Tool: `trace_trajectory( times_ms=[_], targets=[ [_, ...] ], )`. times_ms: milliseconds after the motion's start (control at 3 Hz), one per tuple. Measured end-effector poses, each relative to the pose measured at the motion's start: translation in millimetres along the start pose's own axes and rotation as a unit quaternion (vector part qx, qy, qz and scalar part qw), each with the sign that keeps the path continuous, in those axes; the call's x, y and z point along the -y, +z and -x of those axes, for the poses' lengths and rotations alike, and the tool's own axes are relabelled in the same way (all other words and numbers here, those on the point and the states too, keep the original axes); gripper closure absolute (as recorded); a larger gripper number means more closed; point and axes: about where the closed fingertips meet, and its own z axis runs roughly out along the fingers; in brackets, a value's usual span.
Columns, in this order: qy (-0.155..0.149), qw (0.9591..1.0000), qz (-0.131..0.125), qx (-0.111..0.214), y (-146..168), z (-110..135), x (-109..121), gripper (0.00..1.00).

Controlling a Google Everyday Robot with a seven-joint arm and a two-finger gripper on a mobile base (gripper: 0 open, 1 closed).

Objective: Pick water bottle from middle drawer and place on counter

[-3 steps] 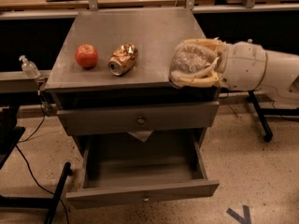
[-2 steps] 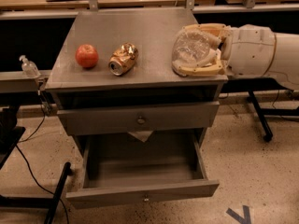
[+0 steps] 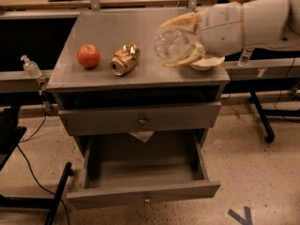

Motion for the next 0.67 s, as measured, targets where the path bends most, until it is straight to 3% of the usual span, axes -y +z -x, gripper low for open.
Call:
trace_trajectory(
  times_ms=[333, 667],
  targets=[
    [-0.019, 0.9994, 0.019, -0.022, 11.9, -11.3, -4.5, 1.0],
    [-0.019, 0.9994, 0.019, -0.022, 11.8, -11.3, -4.5, 1.0]
  ],
)
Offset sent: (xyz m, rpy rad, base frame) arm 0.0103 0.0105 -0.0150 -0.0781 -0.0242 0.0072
